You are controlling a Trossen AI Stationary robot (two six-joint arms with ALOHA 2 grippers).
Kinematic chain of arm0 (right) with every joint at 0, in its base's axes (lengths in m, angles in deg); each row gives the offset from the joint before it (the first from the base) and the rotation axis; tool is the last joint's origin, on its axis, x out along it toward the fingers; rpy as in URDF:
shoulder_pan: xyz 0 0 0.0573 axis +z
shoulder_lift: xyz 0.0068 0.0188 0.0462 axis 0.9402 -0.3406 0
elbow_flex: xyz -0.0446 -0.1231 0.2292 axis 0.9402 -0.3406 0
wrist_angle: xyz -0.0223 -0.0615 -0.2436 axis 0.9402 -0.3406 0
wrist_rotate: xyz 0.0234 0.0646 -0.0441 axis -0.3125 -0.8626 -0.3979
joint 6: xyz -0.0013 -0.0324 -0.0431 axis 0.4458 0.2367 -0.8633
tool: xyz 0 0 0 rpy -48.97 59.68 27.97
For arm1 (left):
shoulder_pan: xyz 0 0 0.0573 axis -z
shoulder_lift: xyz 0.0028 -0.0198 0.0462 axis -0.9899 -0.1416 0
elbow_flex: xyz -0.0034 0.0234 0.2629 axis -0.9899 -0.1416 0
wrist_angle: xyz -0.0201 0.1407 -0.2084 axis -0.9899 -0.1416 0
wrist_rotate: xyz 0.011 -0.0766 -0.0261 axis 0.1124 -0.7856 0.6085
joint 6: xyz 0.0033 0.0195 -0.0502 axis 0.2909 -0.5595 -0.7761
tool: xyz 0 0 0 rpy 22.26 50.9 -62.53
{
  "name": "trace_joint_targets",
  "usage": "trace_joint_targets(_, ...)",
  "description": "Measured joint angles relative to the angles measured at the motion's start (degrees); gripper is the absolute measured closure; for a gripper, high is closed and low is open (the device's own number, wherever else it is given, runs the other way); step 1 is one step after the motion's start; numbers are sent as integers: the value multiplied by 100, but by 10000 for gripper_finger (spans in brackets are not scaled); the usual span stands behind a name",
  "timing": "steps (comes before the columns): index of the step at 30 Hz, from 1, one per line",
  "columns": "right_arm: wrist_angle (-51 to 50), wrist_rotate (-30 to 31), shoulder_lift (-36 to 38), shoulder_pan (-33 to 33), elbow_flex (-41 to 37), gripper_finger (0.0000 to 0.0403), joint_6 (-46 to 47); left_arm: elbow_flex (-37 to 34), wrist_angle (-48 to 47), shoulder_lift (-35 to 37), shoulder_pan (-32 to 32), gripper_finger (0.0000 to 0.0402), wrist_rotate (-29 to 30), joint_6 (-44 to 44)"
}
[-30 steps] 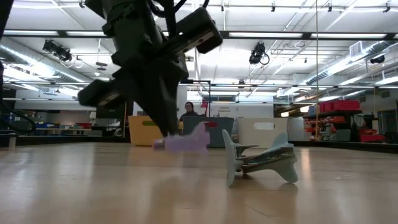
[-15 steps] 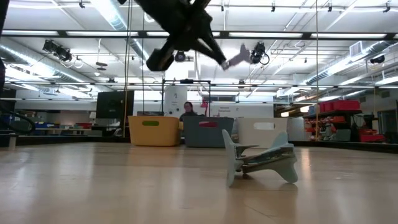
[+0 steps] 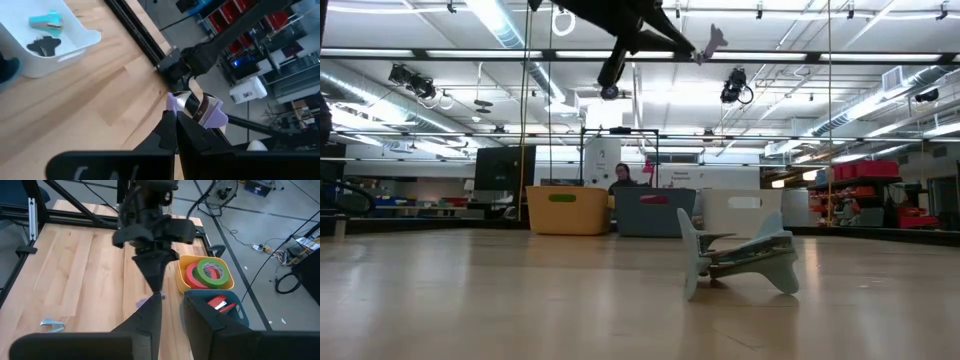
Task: Pick and place Stapler, Stapler remover, tape
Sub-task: Put the purple staple remover into the white bin
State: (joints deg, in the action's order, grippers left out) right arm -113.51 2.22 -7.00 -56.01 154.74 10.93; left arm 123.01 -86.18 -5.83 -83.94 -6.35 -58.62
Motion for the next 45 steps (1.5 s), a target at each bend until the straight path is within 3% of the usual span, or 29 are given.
trace_joint_targets(10, 240, 1, -17, -1, -1, 321, 108, -6, 365, 34, -464, 397, -480, 362)
trace_joint_targets(25, 876, 301, -111, -155, -1, 316, 294, -4, 3282, 34, -1046, 397, -1390, 1901)
trace_joint_targets(36, 925, 242, -327, -378, -1, 250, 491, -4, 4038, 37, -1089, 398, -1939, 2690)
trace_joint_targets(45, 1585, 286, -707, -509, -1, 184, -72, 1, 4027, 38, -1089, 399, -1992, 2738)
